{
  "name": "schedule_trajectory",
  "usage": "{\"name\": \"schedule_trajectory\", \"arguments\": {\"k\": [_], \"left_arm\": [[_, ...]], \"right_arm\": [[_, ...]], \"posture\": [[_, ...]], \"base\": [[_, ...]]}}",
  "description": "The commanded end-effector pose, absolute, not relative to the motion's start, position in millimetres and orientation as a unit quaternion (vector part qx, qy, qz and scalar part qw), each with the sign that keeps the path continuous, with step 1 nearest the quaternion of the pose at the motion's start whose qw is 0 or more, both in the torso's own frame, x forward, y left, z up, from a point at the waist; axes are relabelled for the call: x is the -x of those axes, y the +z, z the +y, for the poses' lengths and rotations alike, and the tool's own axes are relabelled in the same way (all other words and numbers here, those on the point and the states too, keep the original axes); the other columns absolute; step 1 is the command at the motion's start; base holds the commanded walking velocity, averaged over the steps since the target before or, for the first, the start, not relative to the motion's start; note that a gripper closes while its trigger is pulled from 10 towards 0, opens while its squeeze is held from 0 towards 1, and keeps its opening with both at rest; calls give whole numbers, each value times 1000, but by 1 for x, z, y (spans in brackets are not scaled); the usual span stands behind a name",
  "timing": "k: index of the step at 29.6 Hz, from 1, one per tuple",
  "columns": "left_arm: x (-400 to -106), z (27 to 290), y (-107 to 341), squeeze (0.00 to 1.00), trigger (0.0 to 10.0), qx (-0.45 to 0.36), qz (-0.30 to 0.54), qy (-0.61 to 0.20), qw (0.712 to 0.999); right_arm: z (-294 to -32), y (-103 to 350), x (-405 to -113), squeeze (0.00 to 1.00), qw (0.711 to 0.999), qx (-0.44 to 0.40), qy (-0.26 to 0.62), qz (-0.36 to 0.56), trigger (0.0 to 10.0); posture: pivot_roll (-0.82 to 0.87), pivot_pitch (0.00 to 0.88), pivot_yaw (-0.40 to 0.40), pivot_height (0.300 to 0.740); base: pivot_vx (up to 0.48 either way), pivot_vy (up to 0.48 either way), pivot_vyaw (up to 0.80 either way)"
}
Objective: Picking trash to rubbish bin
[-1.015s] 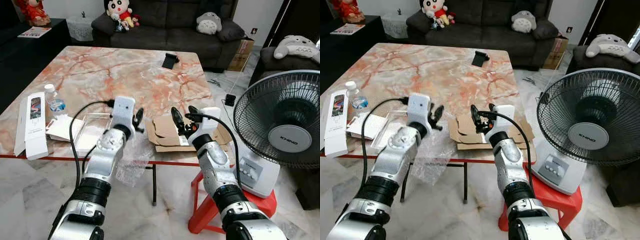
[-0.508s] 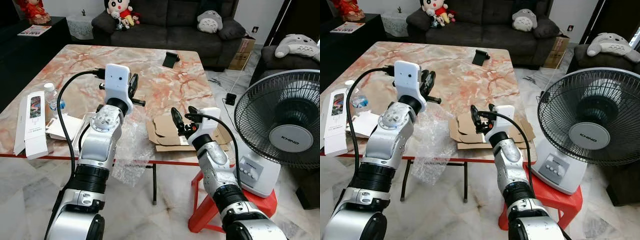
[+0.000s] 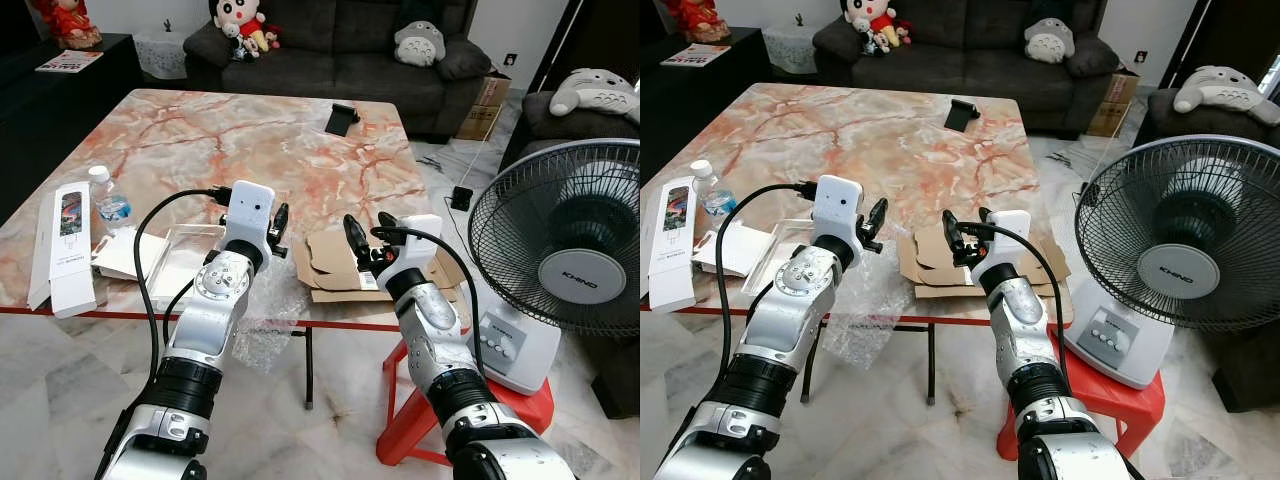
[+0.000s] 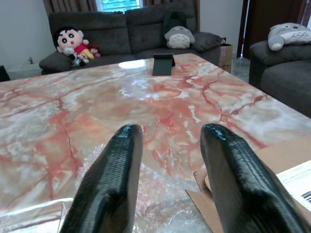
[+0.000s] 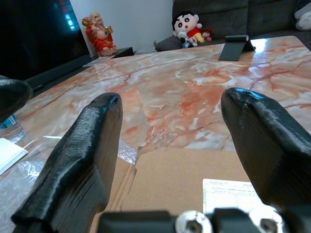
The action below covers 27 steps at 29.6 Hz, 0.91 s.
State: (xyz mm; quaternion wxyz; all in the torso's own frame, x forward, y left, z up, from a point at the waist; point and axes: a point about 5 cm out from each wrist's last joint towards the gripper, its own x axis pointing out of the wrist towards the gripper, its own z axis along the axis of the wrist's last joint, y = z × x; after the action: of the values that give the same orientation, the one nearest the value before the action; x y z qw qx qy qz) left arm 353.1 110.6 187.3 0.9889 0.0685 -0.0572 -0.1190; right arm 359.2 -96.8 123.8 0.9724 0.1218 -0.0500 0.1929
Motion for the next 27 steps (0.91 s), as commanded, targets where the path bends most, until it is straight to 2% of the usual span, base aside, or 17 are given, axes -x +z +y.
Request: {"name": "schedule_trajectory", "arguments": {"k": [1, 8, 9, 14, 23, 27], "left_arm": [[-351, 107, 187, 1000, 10000, -70, -56, -128, 988], [-349, 104, 165, 1000, 10000, -53, -12, -149, 987], [-349, 105, 163, 0, 10000, -54, -9, -146, 988], [-348, 107, 148, 0, 10000, -35, 18, -138, 990], [-351, 121, 139, 0, 10000, -63, 44, -90, 993], [-348, 118, 126, 0, 10000, -58, 73, -110, 990]], "right_arm": [[-96, 126, -360, 0, 972, -120, 195, -50, 10000], [-96, 125, -360, 0, 972, -119, 197, -48, 10000], [-96, 125, -360, 0, 972, -119, 198, -47, 10000], [-96, 125, -361, 0, 972, -118, 198, -47, 10000], [-96, 125, -360, 0, 972, -116, 201, -48, 10000], [-95, 125, -360, 0, 971, -116, 203, -47, 10000]], "posture": [[-86, 0, -83, 740], [-87, 0, -83, 740], [-87, 0, -83, 740], [-87, 0, -83, 740], [-88, 1, -84, 740], [-88, 1, -84, 740]], "base": [[0, 0, 0], [0, 0, 0], [0, 0, 0], [0, 0, 0], [0, 0, 0], [0, 0, 0]]}}
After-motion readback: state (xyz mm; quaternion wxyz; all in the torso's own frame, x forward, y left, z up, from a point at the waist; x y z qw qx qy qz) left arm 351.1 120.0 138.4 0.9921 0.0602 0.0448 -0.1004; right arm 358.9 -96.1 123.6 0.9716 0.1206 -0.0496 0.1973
